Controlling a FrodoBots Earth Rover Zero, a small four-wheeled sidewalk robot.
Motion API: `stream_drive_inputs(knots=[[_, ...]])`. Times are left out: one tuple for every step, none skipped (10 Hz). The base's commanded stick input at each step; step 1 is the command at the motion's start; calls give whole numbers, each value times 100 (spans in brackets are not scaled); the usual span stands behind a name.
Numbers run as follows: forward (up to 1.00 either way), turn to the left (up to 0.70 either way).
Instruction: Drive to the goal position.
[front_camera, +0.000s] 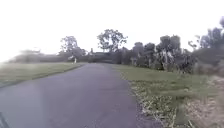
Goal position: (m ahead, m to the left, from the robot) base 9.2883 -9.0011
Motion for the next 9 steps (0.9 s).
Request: stream_drive_inputs(knots=[[70, 0], [70, 0], [70, 0], [70, 0], [70, 0], [70, 0], [70, 0], [70, 0], [70, 0]])
